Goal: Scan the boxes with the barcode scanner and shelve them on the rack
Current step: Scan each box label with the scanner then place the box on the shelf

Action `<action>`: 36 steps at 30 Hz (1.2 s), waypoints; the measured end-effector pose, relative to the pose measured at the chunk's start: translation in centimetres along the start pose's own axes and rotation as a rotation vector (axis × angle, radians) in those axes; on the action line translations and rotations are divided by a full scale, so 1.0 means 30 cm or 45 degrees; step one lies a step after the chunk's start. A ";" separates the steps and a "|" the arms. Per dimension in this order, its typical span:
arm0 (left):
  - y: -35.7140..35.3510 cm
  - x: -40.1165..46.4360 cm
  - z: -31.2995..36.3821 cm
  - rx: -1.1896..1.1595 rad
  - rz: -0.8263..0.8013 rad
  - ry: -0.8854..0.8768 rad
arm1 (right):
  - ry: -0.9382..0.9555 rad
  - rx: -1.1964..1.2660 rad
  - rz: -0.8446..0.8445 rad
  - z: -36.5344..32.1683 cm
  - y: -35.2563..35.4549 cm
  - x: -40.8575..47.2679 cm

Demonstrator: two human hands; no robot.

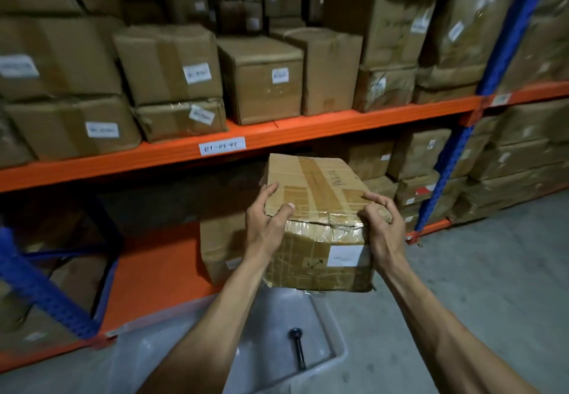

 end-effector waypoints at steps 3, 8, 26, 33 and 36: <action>0.008 0.032 0.226 -0.051 0.043 -0.108 | 0.138 0.039 -0.031 -0.247 -0.028 0.021; 0.050 0.109 0.546 -0.108 0.114 -0.275 | 0.332 0.131 -0.094 -0.592 -0.120 0.070; 0.433 0.892 1.003 -0.173 0.476 -0.590 | 0.588 0.355 -0.380 -1.106 -1.100 0.262; 0.547 1.372 1.039 -0.099 0.494 -0.584 | 0.529 0.364 -0.391 -1.119 -1.589 0.416; 0.569 1.560 1.040 -0.090 0.493 -0.579 | 0.543 0.351 -0.370 -1.132 -1.765 0.485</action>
Point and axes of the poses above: each hand's wrist, its own x-axis towards the middle knuckle, its own y-axis out of the back of the hand, z = x × y, the point moved 5 cm from there along x, towards the middle knuckle, and after that the axes turned 14 degrees about z, right-handed, at the moved point
